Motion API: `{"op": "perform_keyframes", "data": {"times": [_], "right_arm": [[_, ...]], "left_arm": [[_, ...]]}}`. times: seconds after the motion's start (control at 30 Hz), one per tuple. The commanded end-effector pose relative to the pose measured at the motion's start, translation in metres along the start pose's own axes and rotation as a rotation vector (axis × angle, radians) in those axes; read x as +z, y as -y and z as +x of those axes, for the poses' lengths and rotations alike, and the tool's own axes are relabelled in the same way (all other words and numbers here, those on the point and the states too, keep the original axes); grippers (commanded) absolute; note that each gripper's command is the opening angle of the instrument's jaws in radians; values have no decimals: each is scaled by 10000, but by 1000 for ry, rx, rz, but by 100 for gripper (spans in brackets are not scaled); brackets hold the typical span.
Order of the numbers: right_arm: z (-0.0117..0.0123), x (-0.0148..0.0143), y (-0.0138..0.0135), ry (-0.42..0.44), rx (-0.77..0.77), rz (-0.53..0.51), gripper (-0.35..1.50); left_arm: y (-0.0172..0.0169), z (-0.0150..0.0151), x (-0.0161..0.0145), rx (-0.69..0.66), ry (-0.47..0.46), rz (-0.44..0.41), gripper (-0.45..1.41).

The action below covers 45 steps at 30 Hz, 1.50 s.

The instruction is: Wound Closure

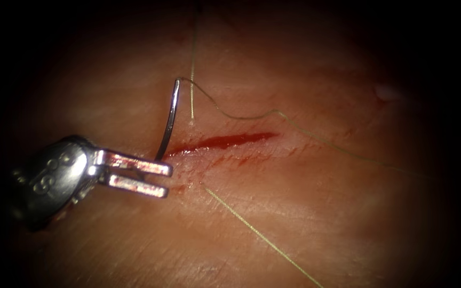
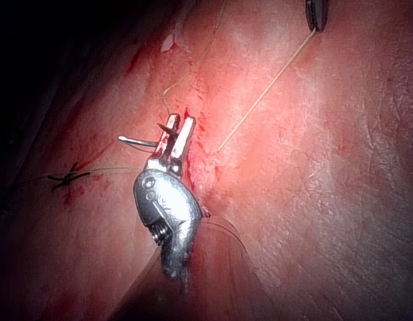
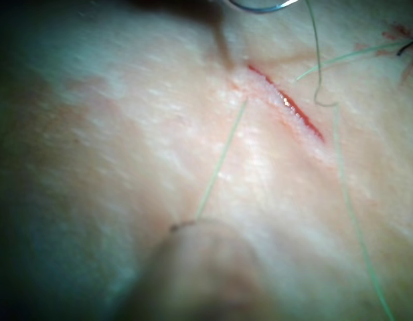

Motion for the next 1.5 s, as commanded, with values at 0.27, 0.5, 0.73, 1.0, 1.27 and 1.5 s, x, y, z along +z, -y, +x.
{"op": "perform_keyframes", "data": {"times": [0.27, 0.5, 0.73, 1.0, 1.27, 1.5], "right_arm": [[-18, 3, 17, 63, 11, 43, -35], [13, -40, 5, -16, 34, -102, 135], [117, -140, -54, 60, -30, -363, 131], [230, -109, -93, -108, -35, -387, 135], [241, -54, -82, -112, -74, -296, 140], [255, -11, -65, -94, -80, -247, 135]], "left_arm": [[5, -8, 3, -4, 1, -6, -45], [4, -8, 3, -3, 1, -6, -45], [4, -8, 4, -3, 4, -6, -45], [4, -9, 5, -3, 10, -8, -45], [4, -9, 4, -2, 10, -9, -45], [3, -10, 5, -2, 10, -8, -45]]}}
